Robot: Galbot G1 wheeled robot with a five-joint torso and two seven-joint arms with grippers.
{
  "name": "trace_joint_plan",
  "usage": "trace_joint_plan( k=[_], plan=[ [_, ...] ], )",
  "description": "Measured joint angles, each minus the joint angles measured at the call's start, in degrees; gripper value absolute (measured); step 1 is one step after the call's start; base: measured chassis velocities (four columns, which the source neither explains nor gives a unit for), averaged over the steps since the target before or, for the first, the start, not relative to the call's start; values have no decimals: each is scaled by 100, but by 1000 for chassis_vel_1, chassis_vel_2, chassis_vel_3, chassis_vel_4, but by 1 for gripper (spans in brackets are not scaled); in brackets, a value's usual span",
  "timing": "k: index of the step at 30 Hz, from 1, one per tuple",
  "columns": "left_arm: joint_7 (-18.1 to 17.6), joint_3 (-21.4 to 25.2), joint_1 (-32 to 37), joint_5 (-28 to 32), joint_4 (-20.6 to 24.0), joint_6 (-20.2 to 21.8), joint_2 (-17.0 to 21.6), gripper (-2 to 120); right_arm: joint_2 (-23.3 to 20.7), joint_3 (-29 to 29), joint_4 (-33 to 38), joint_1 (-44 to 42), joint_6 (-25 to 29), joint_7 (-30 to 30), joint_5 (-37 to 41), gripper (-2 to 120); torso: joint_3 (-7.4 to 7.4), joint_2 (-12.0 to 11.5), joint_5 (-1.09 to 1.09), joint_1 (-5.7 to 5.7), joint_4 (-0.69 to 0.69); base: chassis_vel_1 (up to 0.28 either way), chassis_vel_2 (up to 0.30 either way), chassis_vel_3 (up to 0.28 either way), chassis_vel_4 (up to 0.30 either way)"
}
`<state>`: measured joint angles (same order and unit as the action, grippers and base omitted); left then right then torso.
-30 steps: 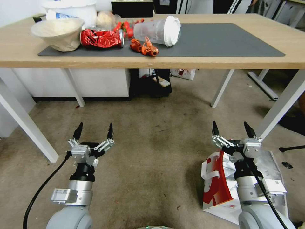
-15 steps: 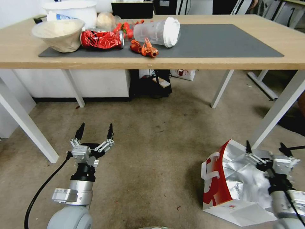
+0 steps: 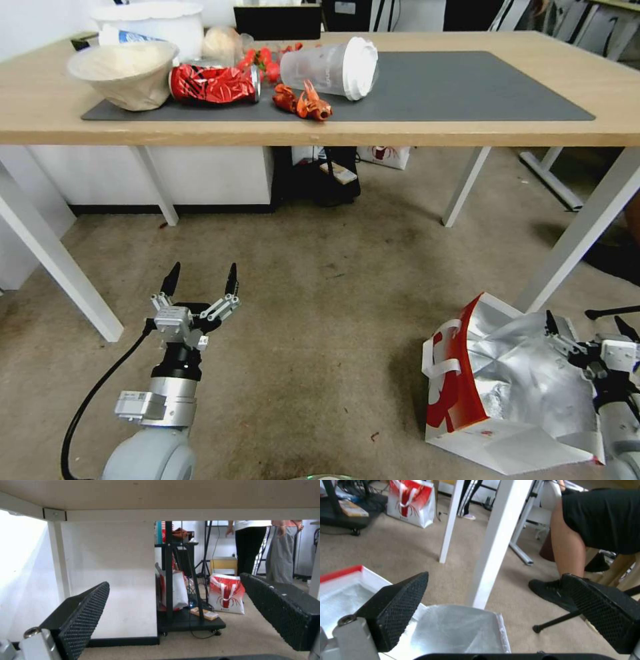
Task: Pick up the food delivery bag from the floor and place it on the table.
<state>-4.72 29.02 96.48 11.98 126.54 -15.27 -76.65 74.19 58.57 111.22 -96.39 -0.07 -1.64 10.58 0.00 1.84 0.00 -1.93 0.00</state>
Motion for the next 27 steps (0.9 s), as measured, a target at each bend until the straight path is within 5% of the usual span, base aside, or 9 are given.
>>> trace_joint_plan(
  k=[27],
  plan=[
    [-12, 16, 156, -86, 55, -119, -49, 97, -470, -73, -1329, 621, 47, -189, -360, 99, 0, 6, 0, -1, 0, 0, 0, 0, 0]
  ],
)
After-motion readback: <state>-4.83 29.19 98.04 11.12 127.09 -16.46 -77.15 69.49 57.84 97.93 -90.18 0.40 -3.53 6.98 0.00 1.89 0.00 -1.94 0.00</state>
